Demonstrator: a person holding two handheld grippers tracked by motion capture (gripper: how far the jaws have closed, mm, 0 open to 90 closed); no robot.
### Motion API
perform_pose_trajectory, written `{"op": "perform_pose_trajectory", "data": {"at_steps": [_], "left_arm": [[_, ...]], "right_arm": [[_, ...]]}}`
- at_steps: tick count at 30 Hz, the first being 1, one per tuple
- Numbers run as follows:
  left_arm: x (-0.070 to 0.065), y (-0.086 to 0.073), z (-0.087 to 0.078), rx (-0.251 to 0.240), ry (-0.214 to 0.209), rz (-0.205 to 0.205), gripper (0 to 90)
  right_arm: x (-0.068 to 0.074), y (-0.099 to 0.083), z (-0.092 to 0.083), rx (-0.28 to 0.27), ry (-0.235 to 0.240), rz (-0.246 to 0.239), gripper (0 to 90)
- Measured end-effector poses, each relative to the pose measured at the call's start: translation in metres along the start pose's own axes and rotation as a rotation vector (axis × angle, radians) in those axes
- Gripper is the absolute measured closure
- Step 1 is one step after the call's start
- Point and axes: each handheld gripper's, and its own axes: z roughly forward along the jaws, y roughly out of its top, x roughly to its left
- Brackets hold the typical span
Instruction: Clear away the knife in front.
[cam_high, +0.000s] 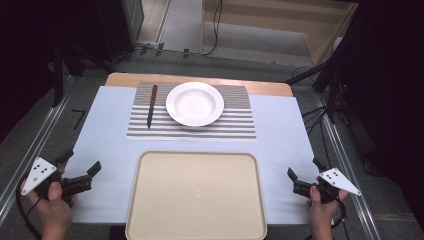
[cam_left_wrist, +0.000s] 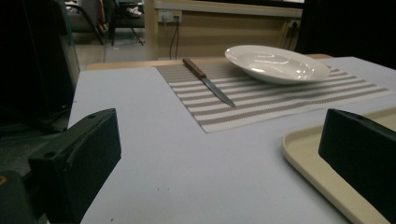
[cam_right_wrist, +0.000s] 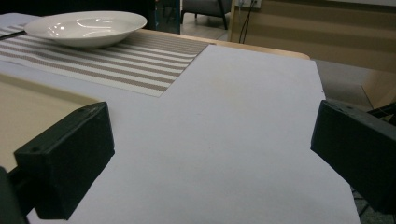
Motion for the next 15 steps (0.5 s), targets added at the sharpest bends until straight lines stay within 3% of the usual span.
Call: {"op": "perform_pose_trajectory", "data": {"at_steps": [8,15], "left_arm": [[-0.007,0.020,0.007,-0.015,-0.013,0.006,0.0],[-0.013,0.038,0.025,-0.035,-0.021,0.000,0.0]], "right_arm": [[0.000,0.000,0.000,0.001,0.008,-0.006,0.0],[0.001,0.000,-0.001,-0.005,0.017,-0.005,0.0]]}}
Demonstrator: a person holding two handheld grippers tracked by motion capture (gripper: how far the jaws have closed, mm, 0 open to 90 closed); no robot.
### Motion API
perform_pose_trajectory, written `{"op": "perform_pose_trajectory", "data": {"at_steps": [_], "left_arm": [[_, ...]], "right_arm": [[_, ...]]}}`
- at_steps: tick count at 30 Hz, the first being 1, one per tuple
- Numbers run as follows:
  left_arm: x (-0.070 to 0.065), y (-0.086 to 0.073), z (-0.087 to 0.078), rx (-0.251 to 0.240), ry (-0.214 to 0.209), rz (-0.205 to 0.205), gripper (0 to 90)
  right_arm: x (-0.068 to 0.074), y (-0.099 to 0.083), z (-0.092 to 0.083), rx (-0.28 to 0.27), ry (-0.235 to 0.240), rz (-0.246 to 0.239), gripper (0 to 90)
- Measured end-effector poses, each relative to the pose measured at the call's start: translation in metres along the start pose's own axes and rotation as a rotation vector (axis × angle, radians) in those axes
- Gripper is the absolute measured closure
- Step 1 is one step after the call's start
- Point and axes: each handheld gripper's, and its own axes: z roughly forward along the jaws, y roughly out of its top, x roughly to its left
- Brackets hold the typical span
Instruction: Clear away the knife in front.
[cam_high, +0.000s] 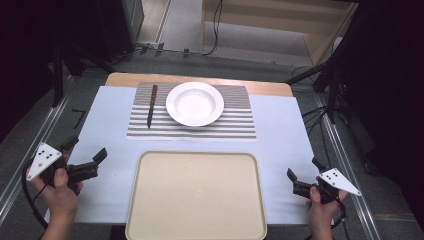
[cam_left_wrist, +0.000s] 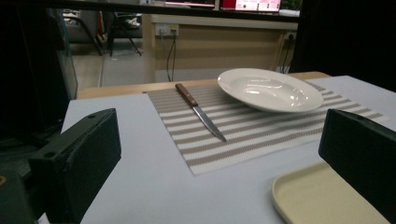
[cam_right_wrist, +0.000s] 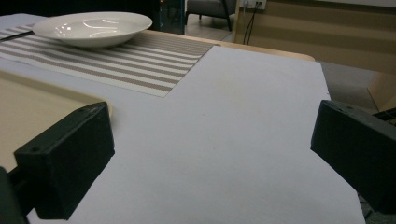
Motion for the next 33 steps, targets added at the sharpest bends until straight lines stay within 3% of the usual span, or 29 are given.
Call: {"op": "perform_pose_trajectory", "data": {"at_steps": [7,19,25,33], "left_arm": [[-0.005,0.017,0.029,-0.003,-0.015,0.024,0.0],[-0.002,0.035,0.076,0.001,-0.047,-0.007,0.0],[-0.002,0.042,0.099,0.040,-0.059,-0.008,3.0],[0.001,0.049,0.130,0.086,-0.041,-0.027,8.6]], "right_arm": [[0.000,0.000,0.000,0.000,0.009,0.002,0.0],[-0.001,0.000,0.000,-0.011,0.023,0.002,0.0],[-0.001,0.000,-0.001,-0.010,0.024,0.007,0.0],[-0.001,0.000,-0.001,-0.012,0.028,0.006,0.0]]}}
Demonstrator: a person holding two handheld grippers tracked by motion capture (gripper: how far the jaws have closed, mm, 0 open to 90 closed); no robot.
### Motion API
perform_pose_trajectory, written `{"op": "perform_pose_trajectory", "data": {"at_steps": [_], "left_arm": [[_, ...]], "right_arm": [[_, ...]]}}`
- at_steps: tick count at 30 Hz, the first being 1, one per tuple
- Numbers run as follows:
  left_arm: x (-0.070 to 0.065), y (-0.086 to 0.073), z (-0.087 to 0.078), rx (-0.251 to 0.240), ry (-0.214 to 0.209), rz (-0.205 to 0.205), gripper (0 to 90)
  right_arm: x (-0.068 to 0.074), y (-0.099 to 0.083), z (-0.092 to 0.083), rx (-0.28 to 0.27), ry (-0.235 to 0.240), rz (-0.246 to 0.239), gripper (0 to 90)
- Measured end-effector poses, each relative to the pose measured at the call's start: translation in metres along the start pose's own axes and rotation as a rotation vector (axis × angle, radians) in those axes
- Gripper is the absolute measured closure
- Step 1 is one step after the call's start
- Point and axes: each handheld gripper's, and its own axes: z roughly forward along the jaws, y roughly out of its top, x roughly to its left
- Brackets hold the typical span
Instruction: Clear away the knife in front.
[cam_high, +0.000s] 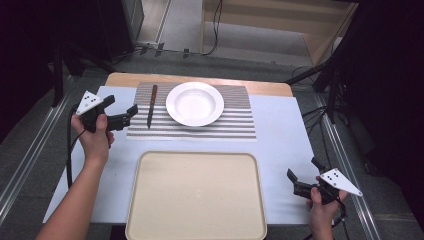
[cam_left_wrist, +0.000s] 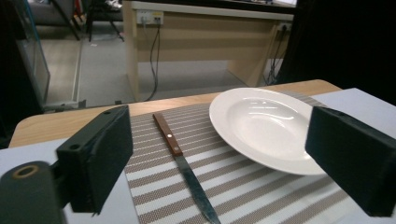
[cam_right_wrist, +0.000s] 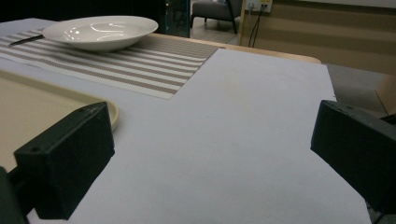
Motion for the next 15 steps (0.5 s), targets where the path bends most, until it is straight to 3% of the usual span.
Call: {"op": "perform_pose_trajectory", "data": {"at_steps": [10,15], "left_arm": [[0.012,0.012,0.039,0.099,0.033,-0.038,14.0],[0.017,0.014,0.062,0.195,0.055,-0.081,19.0]], "right_arm": [[0.000,0.000,0.000,0.000,0.002,-0.005,0.0],[0.000,0.000,0.001,0.005,0.002,-0.003,0.0]]}}
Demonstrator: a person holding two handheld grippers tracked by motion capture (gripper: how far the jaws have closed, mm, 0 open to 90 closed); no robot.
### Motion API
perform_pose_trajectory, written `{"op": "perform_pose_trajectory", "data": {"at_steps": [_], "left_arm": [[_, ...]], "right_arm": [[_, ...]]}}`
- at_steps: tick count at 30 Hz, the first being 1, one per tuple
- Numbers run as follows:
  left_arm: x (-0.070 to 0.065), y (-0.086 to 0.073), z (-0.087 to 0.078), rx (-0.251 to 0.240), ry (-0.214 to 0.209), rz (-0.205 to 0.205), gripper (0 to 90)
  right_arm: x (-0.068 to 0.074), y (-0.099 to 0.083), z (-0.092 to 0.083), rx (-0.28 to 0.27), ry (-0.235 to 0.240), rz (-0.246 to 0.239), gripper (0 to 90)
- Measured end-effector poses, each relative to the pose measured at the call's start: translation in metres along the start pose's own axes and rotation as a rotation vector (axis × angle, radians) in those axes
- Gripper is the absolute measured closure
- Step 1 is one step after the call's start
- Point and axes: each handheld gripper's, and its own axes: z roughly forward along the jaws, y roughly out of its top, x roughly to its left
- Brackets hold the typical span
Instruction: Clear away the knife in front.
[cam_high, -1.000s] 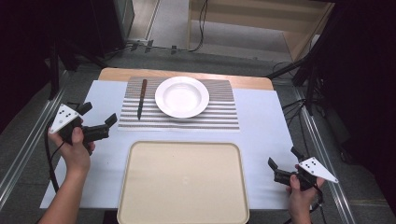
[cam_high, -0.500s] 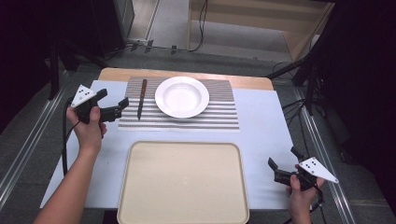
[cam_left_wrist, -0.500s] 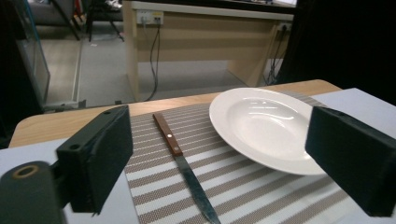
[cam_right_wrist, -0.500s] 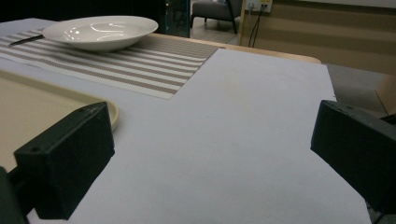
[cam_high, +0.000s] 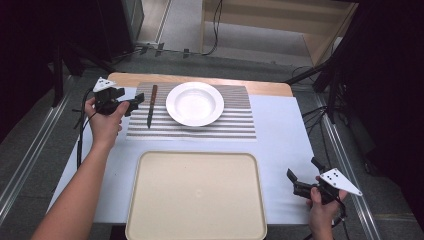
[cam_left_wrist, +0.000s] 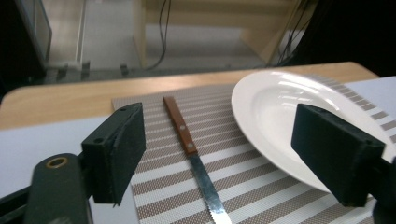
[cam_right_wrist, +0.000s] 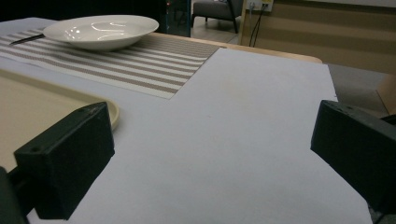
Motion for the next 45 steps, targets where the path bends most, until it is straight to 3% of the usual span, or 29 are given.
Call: {"op": "perform_pose_trajectory", "data": {"at_steps": [5,8,13,18,23,27,30,33,39,45], "left_arm": [[0.003,0.005,0.022,0.086,0.056,-0.039,27.1],[0.005,0.008,0.033,0.122,0.068,-0.056,31.7],[0.006,0.014,0.051,0.180,0.093,-0.051,42.9],[0.002,0.017,0.069,0.237,0.107,-0.036,46.2],[0.004,0.018,0.085,0.296,0.126,-0.065,48.9],[0.001,0.020,0.095,0.332,0.129,-0.058,48.9],[-0.002,0.021,0.101,0.351,0.135,-0.050,54.1],[-0.002,0.022,0.106,0.368,0.134,-0.073,54.1],[-0.005,0.021,0.116,0.419,0.146,-0.068,56.9],[-0.004,0.018,0.123,0.459,0.182,-0.074,61.5]], "right_arm": [[0.000,0.000,0.000,-0.002,0.001,0.002,0.0],[-0.001,0.000,0.000,-0.003,-0.001,0.004,0.0],[0.000,0.000,0.000,-0.001,0.001,0.004,0.0],[-0.001,0.000,0.000,-0.001,0.001,0.006,0.0],[-0.001,0.000,0.000,-0.002,0.003,0.006,0.0],[-0.001,0.000,0.000,-0.001,0.005,0.004,0.0],[0.000,0.000,0.001,-0.001,0.009,-0.002,0.0],[-0.001,0.000,0.001,-0.002,0.009,0.000,0.0],[-0.001,0.000,0.000,-0.002,0.009,0.004,0.0],[-0.001,0.000,0.000,-0.002,0.009,0.004,0.0]]}}
